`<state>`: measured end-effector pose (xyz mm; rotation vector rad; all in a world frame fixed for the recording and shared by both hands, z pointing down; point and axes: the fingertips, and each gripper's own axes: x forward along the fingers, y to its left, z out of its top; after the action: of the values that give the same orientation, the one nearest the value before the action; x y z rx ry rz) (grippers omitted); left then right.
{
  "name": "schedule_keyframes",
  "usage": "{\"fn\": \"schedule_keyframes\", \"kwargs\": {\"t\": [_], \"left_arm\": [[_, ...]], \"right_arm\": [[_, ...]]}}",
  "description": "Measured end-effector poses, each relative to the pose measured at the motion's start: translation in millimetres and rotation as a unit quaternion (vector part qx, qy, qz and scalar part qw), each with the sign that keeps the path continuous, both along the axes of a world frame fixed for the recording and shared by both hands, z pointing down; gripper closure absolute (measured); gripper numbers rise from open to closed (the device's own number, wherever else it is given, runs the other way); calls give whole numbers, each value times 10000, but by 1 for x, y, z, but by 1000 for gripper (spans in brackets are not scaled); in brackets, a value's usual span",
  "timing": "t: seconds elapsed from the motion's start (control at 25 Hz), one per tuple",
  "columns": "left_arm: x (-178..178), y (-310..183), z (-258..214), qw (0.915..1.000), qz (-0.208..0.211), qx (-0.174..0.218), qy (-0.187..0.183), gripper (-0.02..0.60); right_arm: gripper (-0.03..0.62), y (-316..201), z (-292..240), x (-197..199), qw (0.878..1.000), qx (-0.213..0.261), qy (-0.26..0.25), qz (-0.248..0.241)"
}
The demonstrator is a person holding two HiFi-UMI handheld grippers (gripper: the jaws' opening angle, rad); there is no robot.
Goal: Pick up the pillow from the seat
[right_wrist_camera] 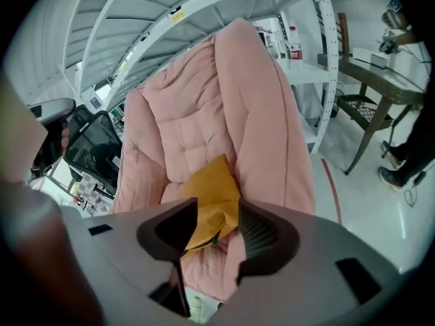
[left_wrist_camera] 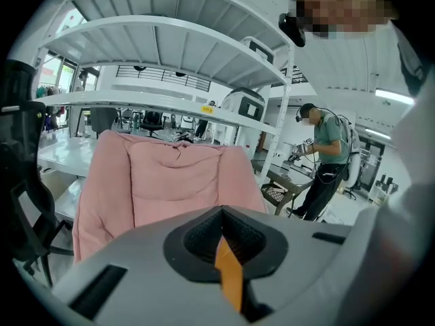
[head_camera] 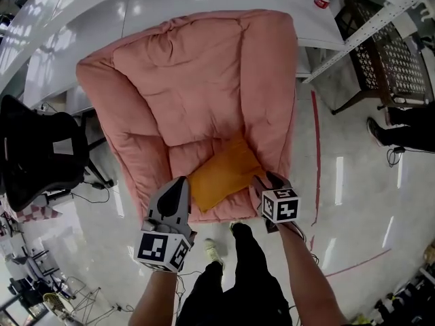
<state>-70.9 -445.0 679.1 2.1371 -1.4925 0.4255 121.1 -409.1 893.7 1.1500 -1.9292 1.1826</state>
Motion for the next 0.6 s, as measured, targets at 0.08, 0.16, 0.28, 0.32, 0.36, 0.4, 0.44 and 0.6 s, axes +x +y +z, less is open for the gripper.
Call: {"fn": "schedule_keyframes", "kwargs": {"t": [0.08,0.16,0.28,0.32,0.36,0.4,0.44,0.6], "left_arm": [[0,0,2,10000,1,-28,-18,578],[0,0,5,10000,7,-62,-36,578],[-2,0,8,9999,5,-96,-45,578],[-2,0,9,9999,5,-105,-47,578],[-3,0,10,9999,6,-114,-52,578],[-4,0,11,9999,5,-122,-58,578],[-4,0,12,9999,1,-127,-62,578],[-8,4,16,9998,-47,-162,-65,578]], "right_arm": [[420,-1,10,0,9999,-113,-14,75],[410,-1,19,0,9996,-234,-26,136],[401,-1,32,-2,9990,-396,-43,209],[401,-1,36,-3,9987,-451,-56,241],[401,-2,39,-3,9983,-508,-67,282],[401,-3,43,-4,9978,-566,-79,327],[401,-3,45,-4,9973,-622,-99,369],[463,-2,49,-9,9962,-784,-178,344]]}}
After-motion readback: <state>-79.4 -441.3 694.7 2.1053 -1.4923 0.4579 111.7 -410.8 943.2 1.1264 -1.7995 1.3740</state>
